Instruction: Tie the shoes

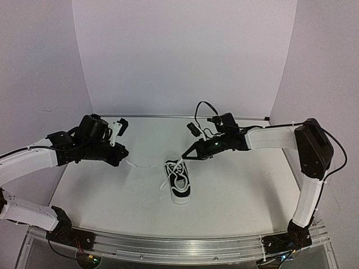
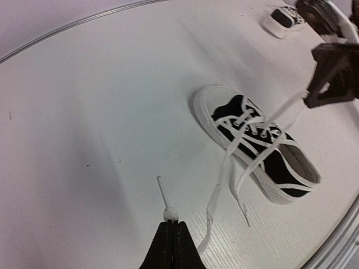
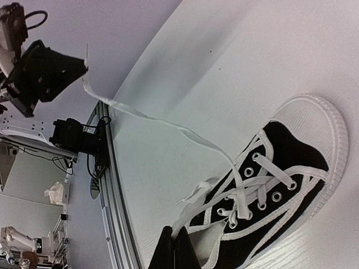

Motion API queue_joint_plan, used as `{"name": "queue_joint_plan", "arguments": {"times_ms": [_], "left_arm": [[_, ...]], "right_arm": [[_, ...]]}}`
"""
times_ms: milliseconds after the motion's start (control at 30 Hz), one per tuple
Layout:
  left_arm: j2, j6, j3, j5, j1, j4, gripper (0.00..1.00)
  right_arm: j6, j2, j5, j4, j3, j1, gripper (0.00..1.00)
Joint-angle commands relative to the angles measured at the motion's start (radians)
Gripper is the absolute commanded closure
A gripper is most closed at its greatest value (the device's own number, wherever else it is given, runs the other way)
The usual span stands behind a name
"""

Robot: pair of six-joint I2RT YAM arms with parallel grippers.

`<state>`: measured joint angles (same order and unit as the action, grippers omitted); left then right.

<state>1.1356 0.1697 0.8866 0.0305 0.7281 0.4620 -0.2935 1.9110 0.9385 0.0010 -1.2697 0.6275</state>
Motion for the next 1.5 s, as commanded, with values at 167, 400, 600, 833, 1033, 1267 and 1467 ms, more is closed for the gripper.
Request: {"name": "queue_joint_plan", "arguments": {"times_ms": [167, 400, 600, 833, 1033, 1267, 1467], "left_arm": [[0.012, -0.112, 0.095, -0.35, 0.302, -0.103, 1.0], [0.21, -0.18, 0.272, -0.492, 0.418, -0.137, 1.0], [0.432, -0.303, 0.397, -0.552, 0.427, -0.2, 1.0], [0.627, -0.379, 0.5, -0.572, 0.416, -0.27, 1.0], [0.762, -0.408, 0.585, -0.489, 0.394, -0.347, 1.0], [0.834, -0.435, 0.608, -0.447, 0.38, -0.547, 1.0], [0.877, -0.482, 0.669, -0.451, 0.379, -0.542, 0.93]], "right_arm": [[-0.001, -0.004, -0.027, 0.029, -0.017, -0.028, 1.0], [0.011, 0.0, -0.016, 0.032, -0.025, -0.045, 1.0], [0.022, -0.003, 0.006, 0.034, -0.026, -0.048, 1.0], [0.038, 0.01, 0.047, 0.033, -0.04, -0.049, 1.0], [0.045, 0.017, 0.066, 0.032, -0.046, -0.049, 1.0], [0.059, 0.016, 0.089, 0.031, -0.053, -0.05, 1.0], [0.062, 0.018, 0.096, 0.03, -0.061, -0.052, 1.0]]}}
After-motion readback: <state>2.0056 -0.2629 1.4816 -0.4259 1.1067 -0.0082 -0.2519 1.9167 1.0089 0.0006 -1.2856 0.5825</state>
